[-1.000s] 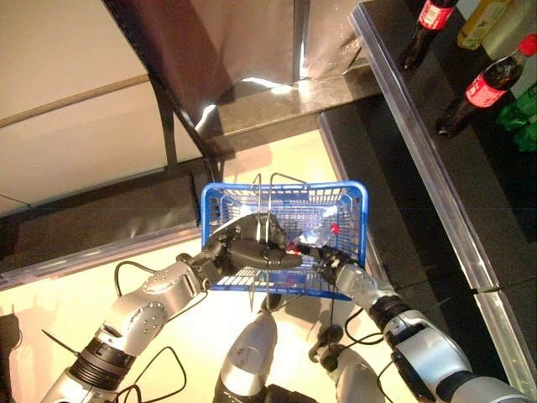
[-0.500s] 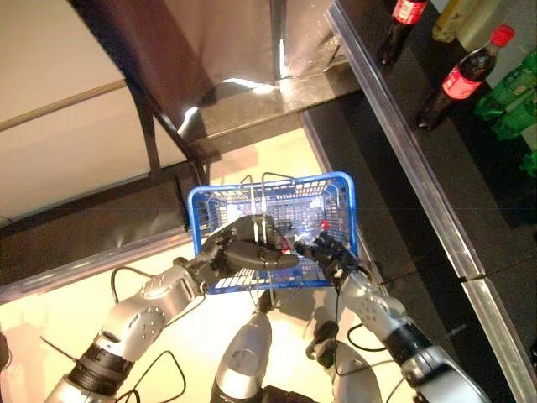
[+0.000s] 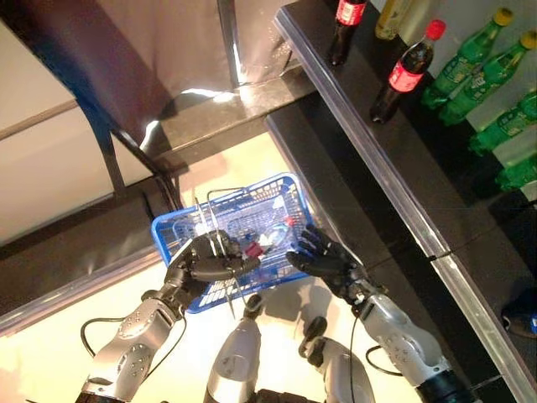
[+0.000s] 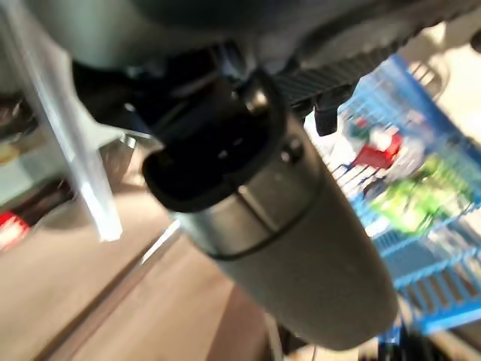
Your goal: Pick up the drink and place into the basket.
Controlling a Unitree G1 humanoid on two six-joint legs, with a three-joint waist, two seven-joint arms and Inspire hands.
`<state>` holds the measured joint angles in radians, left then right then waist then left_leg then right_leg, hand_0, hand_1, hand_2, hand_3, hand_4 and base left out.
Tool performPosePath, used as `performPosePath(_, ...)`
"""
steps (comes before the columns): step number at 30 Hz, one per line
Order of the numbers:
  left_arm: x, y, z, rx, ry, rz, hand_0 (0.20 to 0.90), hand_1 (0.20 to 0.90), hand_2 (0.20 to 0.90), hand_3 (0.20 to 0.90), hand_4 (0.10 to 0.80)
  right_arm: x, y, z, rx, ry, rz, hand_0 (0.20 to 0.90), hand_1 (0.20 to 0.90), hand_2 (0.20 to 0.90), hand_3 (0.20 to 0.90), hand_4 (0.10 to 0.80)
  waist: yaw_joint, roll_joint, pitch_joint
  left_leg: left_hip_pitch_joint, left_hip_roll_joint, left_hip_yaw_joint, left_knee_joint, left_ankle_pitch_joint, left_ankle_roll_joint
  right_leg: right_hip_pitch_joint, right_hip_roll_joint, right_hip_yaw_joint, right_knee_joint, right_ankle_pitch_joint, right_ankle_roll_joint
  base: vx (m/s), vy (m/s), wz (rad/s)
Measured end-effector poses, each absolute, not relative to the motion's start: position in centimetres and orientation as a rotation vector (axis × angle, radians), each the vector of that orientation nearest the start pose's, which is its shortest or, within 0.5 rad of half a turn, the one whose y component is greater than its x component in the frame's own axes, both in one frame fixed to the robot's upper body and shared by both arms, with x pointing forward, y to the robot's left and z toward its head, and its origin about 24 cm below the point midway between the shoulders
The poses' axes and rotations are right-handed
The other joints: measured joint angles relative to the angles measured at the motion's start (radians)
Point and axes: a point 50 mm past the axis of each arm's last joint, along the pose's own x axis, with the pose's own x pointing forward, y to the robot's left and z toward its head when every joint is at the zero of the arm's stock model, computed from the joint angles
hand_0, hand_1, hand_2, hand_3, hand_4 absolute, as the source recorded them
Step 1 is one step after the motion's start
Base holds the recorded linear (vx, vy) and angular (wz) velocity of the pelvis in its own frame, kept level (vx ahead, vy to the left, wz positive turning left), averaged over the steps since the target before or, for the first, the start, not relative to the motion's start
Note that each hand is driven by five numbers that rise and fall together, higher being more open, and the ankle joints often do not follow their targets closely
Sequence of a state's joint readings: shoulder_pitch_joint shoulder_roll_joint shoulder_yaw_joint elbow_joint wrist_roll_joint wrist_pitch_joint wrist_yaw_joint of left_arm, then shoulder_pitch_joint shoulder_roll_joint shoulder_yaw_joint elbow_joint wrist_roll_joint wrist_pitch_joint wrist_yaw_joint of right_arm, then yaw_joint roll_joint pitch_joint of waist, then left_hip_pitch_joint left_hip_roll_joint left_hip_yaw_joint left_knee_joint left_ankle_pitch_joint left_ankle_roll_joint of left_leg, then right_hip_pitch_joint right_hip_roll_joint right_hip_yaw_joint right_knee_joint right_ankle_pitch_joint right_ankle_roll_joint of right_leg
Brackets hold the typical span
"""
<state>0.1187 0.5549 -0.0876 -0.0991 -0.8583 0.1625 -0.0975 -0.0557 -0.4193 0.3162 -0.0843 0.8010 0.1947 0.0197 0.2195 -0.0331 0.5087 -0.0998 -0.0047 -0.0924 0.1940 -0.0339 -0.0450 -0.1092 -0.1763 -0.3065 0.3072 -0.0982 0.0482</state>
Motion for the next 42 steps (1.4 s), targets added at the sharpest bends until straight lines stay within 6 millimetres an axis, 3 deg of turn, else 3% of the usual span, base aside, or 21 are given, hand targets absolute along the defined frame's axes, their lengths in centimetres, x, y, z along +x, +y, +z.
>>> performPosePath(5,21.5,22.5,3.0,-0.341,0.275,-0.120,0.300,0.300,0.300,0.200,0.100,24.4,-13.9,7.0,0.401,0.099,0.509,0.900,0.900,0.900,0.900,0.800,-0.007,-0.005,-0.003,0.010,0.006,0.012,-0.003,-0.001,-0.001,0.003,0.001,0.012,0.000,0.001,-0.001,0.027,0.003,-0.06)
performPosePath(13,20.5,24.0,1.6,-0.289,0.295,0.021,0.300,0.300,0.300,0.200,0.100,23.0,-13.6,6.2,0.437,0.102,0.648,0.900,0.900,0.900,0.900,0.800,-0.010,-0.022,-0.026,0.051,0.021,0.032,-0.038,0.001,-0.003,0.039,0.014,0.027,-0.049,0.021,-0.001,0.034,-0.005,-0.08)
performPosePath(17,18.8,24.6,-1.5,-0.288,0.384,0.163,0.300,0.300,0.300,0.200,0.100,21.6,-13.9,4.5,0.477,0.165,0.647,0.900,0.900,0.900,0.900,0.800,-0.041,-0.047,-0.090,0.080,0.028,0.054,-0.080,0.007,0.001,0.061,0.026,0.044,-0.104,0.042,0.004,0.007,0.016,-0.16)
performPosePath(21,15.8,25.3,-5.5,-0.285,0.543,0.331,0.300,0.300,0.300,0.200,0.100,19.8,-14.7,0.7,0.531,0.297,0.581,0.900,0.900,0.900,0.900,0.800,-0.096,-0.074,-0.186,0.117,0.035,0.094,-0.134,0.011,0.006,0.085,0.042,0.072,-0.178,0.072,0.010,-0.012,0.030,-0.27)
performPosePath(25,13.8,26.6,-7.9,-0.102,0.635,0.430,0.300,0.300,0.300,0.200,0.100,17.8,-16.3,-3.2,0.537,0.460,0.504,0.900,0.900,0.900,0.900,0.800,-0.158,-0.088,-0.230,0.164,0.037,0.134,-0.180,0.016,0.013,0.121,0.053,0.104,-0.245,0.103,0.017,-0.015,0.066,-0.31)
performPosePath(29,11.6,27.2,-10.8,-0.100,0.756,0.516,0.300,0.300,0.300,0.200,0.100,16.2,-16.7,-6.4,0.550,0.592,0.432,0.900,0.900,0.900,0.900,0.800,-0.200,-0.077,-0.290,0.197,0.035,0.186,-0.221,0.018,0.020,0.130,0.057,0.154,-0.279,0.123,0.026,-0.005,0.119,-0.37)
performPosePath(34,9.8,25.2,-12.9,-0.213,0.856,0.568,0.300,0.300,0.300,0.200,0.100,13.3,-17.1,-9.1,0.473,0.716,0.365,0.900,0.900,0.900,0.900,0.800,-0.252,-0.062,-0.341,0.240,0.028,0.236,-0.259,0.022,0.028,0.140,0.057,0.197,-0.314,0.145,0.036,-0.067,0.052,-0.29)
performPosePath(37,8.5,24.4,-13.8,-0.208,0.916,0.586,0.300,0.300,0.300,0.200,0.100,12.5,-17.4,-10.3,0.455,0.775,0.310,0.900,0.900,0.900,0.900,0.800,-0.266,-0.061,-0.355,0.257,0.031,0.306,-0.277,0.024,0.031,0.117,0.061,0.229,-0.313,0.161,0.041,-0.173,-0.065,-0.57)
performPosePath(41,8.1,25.1,-13.7,-0.190,0.924,0.628,0.300,0.300,0.300,0.200,0.100,11.7,-17.8,-11.1,0.434,0.817,0.281,0.900,0.900,0.900,0.900,0.800,-0.277,-0.057,-0.357,0.254,0.061,0.389,-0.277,0.027,0.024,0.089,0.004,0.174,-0.252,0.149,0.059,-0.168,-0.119,-0.58)
performPosePath(42,8.2,25.3,-13.7,-0.188,0.921,0.635,0.300,0.300,0.300,0.200,0.100,11.6,-17.8,-11.3,0.436,0.816,0.270,0.900,0.900,0.900,0.900,0.800,-0.276,-0.052,-0.355,0.252,0.076,0.397,-0.277,0.031,0.018,0.085,-0.010,0.174,-0.196,0.119,0.089,-0.150,-0.158,-0.31)
